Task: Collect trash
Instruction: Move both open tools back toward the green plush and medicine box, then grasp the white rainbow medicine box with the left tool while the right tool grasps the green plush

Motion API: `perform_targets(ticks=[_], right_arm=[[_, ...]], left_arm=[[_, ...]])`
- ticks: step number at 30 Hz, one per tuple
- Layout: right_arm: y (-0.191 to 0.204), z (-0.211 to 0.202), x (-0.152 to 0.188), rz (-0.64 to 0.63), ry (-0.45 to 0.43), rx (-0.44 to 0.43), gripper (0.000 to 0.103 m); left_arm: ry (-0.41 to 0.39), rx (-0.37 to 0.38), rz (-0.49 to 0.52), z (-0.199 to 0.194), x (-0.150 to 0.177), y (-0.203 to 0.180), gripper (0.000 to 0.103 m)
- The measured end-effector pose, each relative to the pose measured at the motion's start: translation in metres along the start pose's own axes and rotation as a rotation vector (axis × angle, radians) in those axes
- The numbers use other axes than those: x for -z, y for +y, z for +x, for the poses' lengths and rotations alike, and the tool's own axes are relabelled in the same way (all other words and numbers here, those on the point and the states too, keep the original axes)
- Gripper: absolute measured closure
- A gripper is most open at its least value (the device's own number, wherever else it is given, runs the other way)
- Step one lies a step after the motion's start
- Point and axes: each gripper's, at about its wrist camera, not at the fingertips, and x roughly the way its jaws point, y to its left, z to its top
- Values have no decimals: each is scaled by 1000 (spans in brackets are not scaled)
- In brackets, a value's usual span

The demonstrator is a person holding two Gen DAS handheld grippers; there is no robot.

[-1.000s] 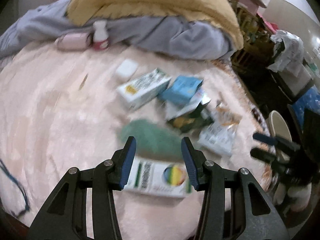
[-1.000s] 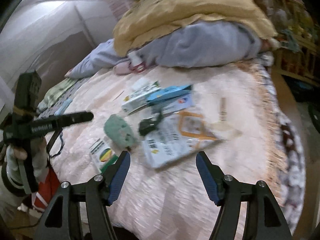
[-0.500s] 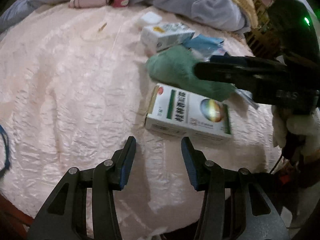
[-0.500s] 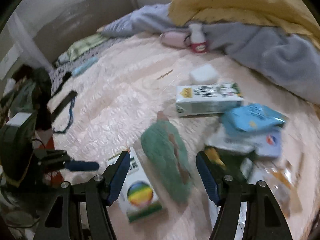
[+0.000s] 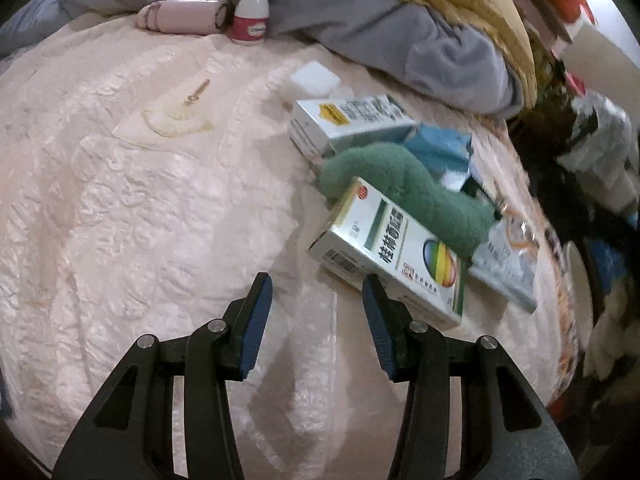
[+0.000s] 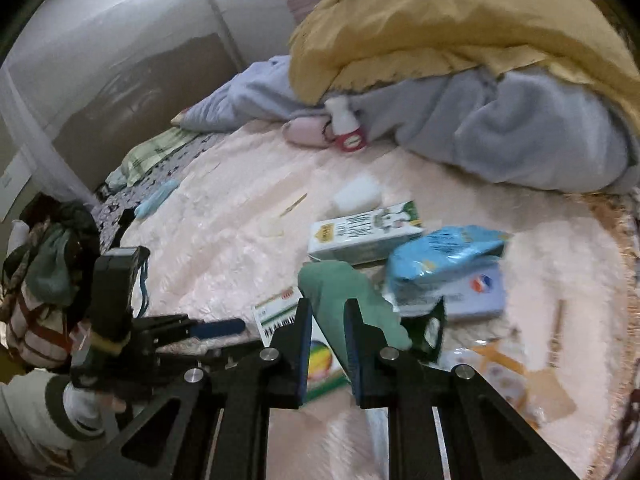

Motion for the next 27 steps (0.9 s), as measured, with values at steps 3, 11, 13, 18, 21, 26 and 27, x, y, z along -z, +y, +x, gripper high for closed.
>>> perform_targets(ticks=[3, 11, 13, 18, 21, 26, 27], right_arm=[[2, -10, 3, -13, -9, 19, 88], [-8, -19, 10, 41, -30, 16, 61], [-9, -23, 15, 32, -29, 33, 61], [-21, -38, 30, 47, -35, 61, 61], [-29, -49, 36, 64, -51, 61, 61], [-36, -59, 44, 89, -75, 48, 58], [-37, -59, 45, 91, -75, 48, 57]], left_arm=[[-15, 11, -21, -10, -4, 3, 58], [-20, 73, -107, -14, 4, -13, 41], [-18, 77, -129, -6, 4, -22, 41], [-52, -63, -156, 8, -7, -44, 41], [-43, -165, -150, 21, -13, -55, 41], [-43, -247, -124, 35, -22, -66, 33], [-46, -264, -109, 37, -23, -69, 31]])
